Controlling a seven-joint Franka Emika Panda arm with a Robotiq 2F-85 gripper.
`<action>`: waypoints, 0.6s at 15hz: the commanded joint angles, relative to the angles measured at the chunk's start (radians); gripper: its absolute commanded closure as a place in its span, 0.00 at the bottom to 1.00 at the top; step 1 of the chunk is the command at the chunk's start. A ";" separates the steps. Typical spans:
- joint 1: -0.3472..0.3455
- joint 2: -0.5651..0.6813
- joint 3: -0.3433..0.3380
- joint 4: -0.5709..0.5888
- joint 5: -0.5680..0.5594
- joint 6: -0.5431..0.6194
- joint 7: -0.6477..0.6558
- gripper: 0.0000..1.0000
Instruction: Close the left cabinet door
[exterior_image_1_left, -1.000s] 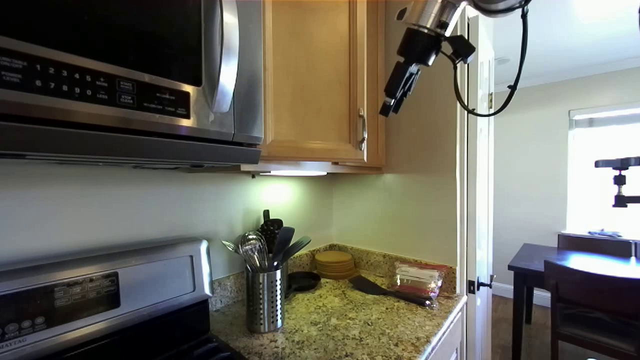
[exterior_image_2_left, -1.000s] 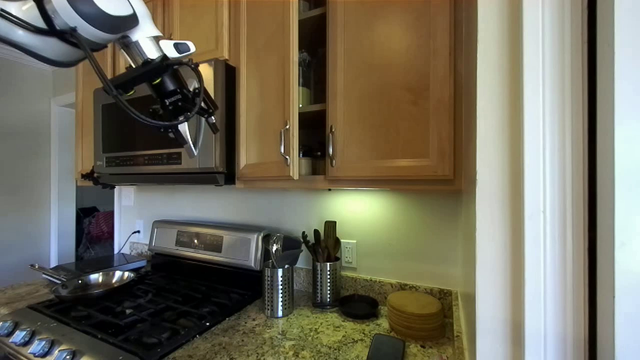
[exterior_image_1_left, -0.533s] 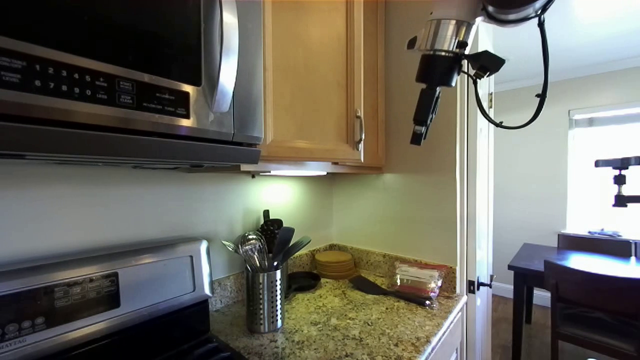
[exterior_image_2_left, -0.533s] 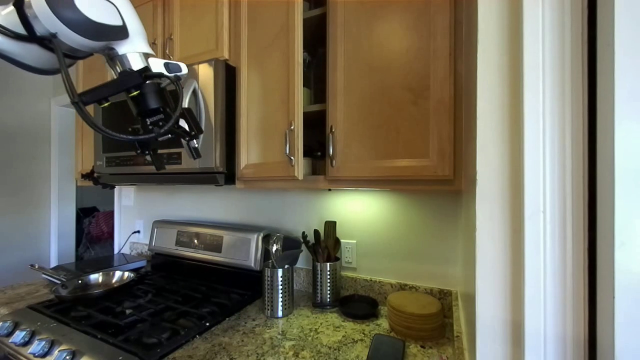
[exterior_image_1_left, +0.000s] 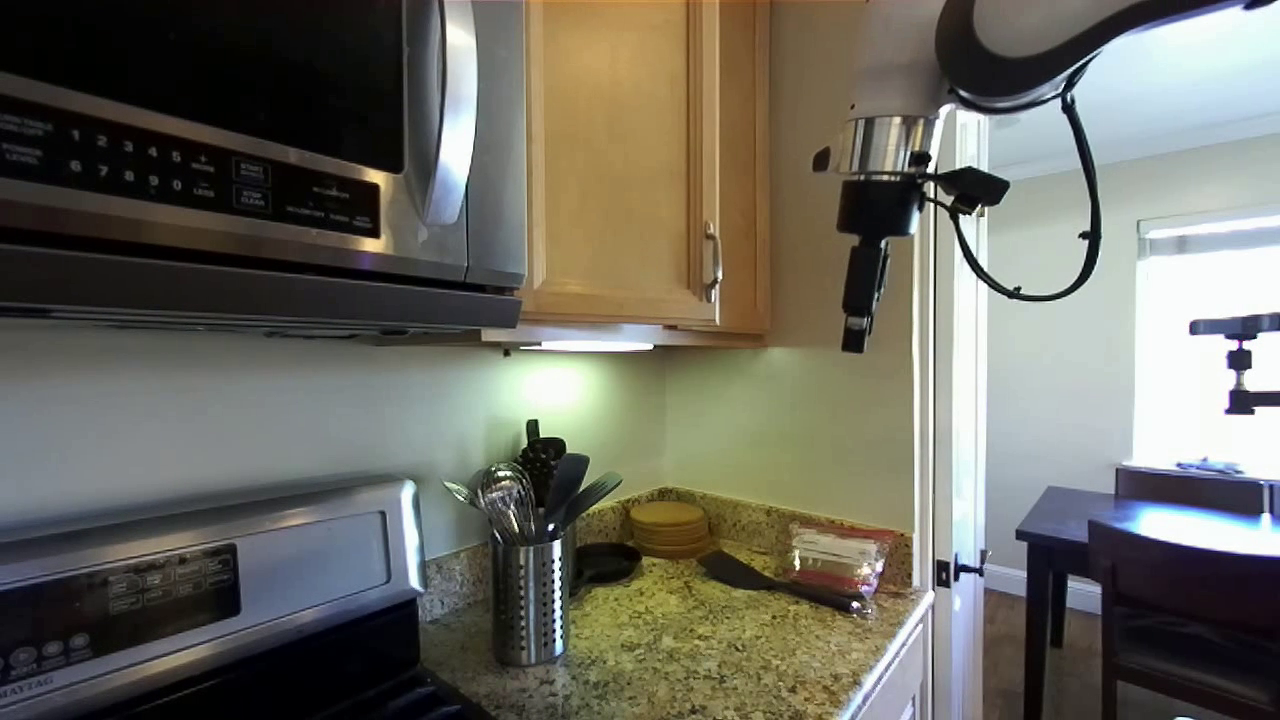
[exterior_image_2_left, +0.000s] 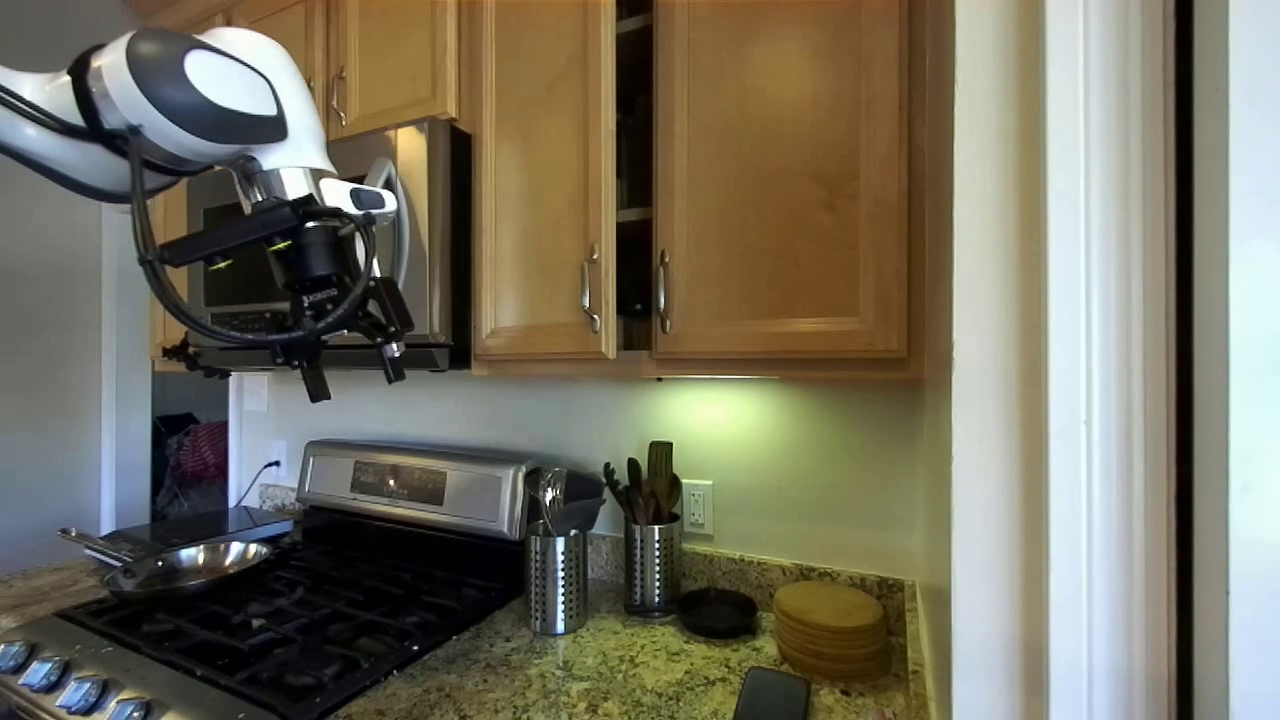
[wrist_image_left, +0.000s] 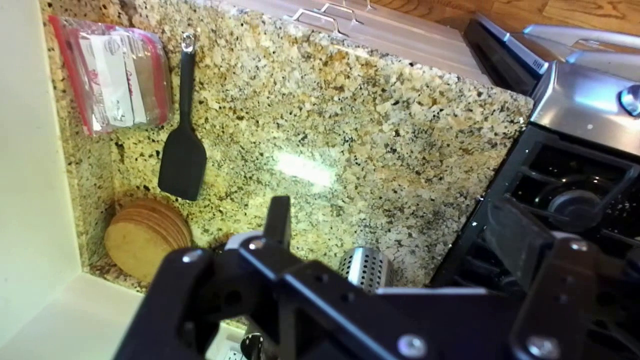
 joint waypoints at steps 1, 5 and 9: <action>0.006 0.007 -0.025 -0.033 0.023 -0.004 0.008 0.00; 0.009 0.005 -0.037 -0.092 0.068 0.042 0.017 0.00; 0.008 -0.004 -0.051 -0.147 0.122 0.103 0.019 0.00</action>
